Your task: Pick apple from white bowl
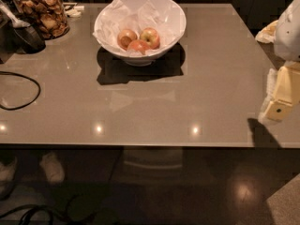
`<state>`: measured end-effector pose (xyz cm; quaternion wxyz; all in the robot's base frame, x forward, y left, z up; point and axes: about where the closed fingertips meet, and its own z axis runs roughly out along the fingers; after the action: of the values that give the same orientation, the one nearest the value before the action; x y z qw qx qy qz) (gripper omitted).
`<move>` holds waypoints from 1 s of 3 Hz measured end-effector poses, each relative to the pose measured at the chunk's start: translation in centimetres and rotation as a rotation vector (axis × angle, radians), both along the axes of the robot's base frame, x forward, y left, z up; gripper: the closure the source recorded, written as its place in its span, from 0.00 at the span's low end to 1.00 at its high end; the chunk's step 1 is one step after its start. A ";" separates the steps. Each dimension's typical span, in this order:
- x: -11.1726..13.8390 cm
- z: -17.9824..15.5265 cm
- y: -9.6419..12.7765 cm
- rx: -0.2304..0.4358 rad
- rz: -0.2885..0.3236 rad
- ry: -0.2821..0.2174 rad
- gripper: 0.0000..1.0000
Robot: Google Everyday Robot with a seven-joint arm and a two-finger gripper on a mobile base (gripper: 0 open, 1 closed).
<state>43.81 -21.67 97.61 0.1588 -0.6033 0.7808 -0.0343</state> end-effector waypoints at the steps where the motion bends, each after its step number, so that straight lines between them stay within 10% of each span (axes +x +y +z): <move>1: 0.0 0.0 0.0 0.000 0.000 0.000 0.00; 3: 2.6 0.8 1.9 -0.047 0.040 -0.017 0.00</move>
Offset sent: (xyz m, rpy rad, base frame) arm 0.0354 0.0193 0.0076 -0.0389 0.0225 0.0365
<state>46.40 -19.75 98.44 0.1520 -0.6222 0.7660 -0.0546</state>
